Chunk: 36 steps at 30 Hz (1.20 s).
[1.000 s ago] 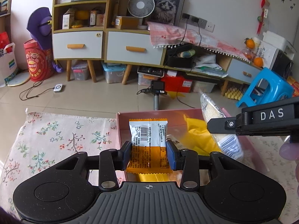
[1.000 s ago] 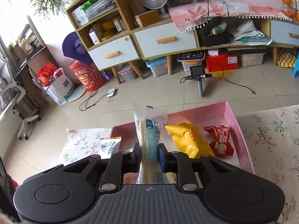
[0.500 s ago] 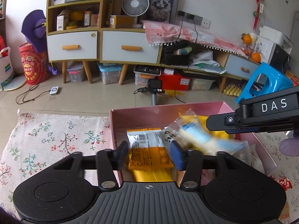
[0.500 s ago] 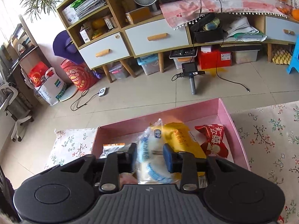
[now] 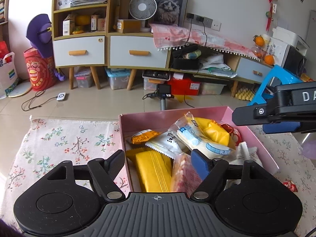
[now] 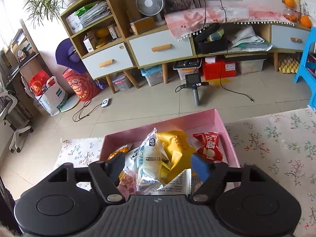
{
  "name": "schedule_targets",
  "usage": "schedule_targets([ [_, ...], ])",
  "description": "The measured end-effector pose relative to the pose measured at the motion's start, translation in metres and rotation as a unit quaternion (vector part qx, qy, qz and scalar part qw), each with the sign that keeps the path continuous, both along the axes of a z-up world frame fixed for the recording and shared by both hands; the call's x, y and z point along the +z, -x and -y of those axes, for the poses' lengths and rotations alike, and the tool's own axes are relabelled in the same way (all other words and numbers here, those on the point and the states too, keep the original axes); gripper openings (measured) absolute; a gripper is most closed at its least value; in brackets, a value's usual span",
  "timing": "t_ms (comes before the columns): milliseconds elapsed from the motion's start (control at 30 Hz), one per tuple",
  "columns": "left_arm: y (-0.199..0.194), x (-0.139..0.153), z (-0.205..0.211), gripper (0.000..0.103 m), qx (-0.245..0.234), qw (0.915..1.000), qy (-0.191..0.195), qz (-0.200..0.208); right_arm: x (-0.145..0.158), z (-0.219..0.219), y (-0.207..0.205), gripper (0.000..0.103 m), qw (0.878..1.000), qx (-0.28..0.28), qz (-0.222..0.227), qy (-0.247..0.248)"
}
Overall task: Organize snacks
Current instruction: 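Carry both held snacks over the pink box and open both tools, then move both tools back over the remaining snacks on the table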
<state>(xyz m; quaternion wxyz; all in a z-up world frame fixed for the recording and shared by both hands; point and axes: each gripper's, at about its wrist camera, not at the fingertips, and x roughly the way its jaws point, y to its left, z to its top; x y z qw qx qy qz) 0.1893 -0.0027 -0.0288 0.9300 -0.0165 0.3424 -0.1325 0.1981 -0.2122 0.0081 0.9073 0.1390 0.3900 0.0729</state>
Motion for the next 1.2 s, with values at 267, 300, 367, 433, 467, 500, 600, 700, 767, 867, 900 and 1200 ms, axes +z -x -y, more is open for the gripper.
schedule_targets([
  [267,0.032,0.012,-0.001,0.081,-0.016,0.9997,-0.018,0.004,0.01,0.006,0.027,0.077,1.0,0.006,0.007,0.002],
  [300,0.036,0.013,-0.001,0.083,-0.017,0.9997,-0.018,0.004,0.01,0.006,0.03,0.078,1.0,0.006,0.006,0.003],
  [367,0.043,0.015,-0.002,0.085,-0.018,0.9997,-0.017,0.005,0.011,0.007,0.037,0.079,1.0,0.008,0.005,0.002],
  [433,0.049,0.016,-0.003,0.085,-0.02,0.9997,-0.016,0.003,0.012,0.007,0.043,0.08,1.0,0.009,0.004,0.003],
  [467,0.053,0.017,-0.003,0.085,-0.022,0.9996,-0.016,0.002,0.013,0.006,0.046,0.081,1.0,0.011,0.004,0.003],
  [500,0.056,0.018,-0.003,0.085,-0.023,0.9996,-0.016,0.001,0.014,0.006,0.05,0.081,1.0,0.012,0.005,0.003],
  [600,0.065,0.02,-0.003,0.085,-0.028,0.9995,-0.016,-0.002,0.016,0.005,0.062,0.082,1.0,0.017,0.008,0.003],
  [700,0.074,0.022,-0.002,0.086,-0.035,0.9993,-0.015,-0.006,0.017,0.003,0.072,0.085,1.0,0.023,0.01,0.008],
  [767,0.081,0.023,-0.001,0.087,-0.041,0.999,-0.017,-0.006,0.016,0.003,0.078,0.085,1.0,0.028,0.01,0.009],
  [867,0.091,0.025,0.002,0.09,-0.049,0.9986,-0.018,-0.007,0.013,0.001,0.087,0.086,0.999,0.038,0.009,0.013],
  [900,0.094,0.025,0.002,0.09,-0.051,0.9985,-0.017,-0.008,0.012,0.001,0.09,0.086,0.999,0.041,0.009,0.015],
  [1200,0.113,0.016,0.0,0.093,-0.06,0.9976,-0.019,-0.03,-0.002,0.009,0.107,0.087,0.999,0.037,-0.001,0.004],
])
